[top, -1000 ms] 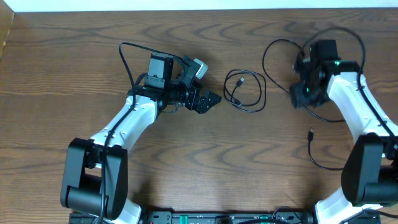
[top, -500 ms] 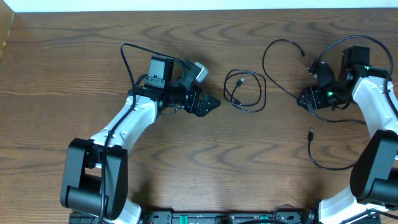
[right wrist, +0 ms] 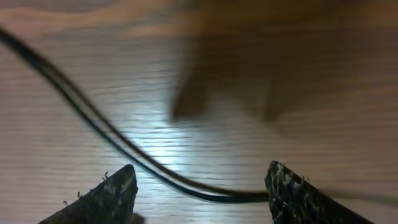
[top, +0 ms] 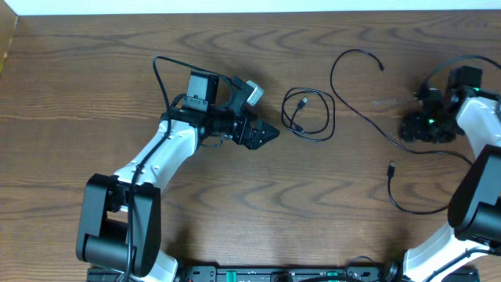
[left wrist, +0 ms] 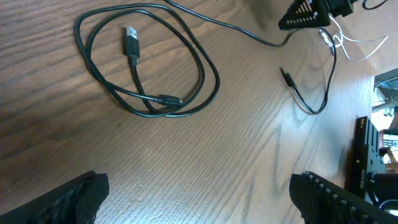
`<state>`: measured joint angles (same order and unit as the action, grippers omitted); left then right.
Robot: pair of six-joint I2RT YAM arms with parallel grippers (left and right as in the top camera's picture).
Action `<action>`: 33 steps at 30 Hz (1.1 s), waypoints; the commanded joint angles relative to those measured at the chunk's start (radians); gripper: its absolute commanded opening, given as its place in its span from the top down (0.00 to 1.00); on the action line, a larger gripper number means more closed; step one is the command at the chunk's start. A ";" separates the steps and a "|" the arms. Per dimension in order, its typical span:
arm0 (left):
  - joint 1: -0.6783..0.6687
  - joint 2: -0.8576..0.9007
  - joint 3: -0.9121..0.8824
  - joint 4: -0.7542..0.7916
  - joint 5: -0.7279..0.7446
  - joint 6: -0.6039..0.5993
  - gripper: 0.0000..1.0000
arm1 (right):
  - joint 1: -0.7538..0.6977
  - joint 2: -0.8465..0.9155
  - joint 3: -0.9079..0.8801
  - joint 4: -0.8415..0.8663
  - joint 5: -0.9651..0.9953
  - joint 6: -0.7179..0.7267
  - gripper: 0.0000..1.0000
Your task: Untangle cables
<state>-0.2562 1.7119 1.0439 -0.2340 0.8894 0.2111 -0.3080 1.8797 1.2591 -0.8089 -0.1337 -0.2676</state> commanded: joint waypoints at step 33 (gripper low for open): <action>0.005 -0.013 0.000 -0.004 0.015 0.025 0.01 | -0.281 0.021 -0.063 0.032 0.139 0.178 0.38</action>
<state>-0.2562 1.7119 1.0439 -0.2356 0.8925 0.2146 -0.5835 1.8915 1.2011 -0.7845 -0.0036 -0.1116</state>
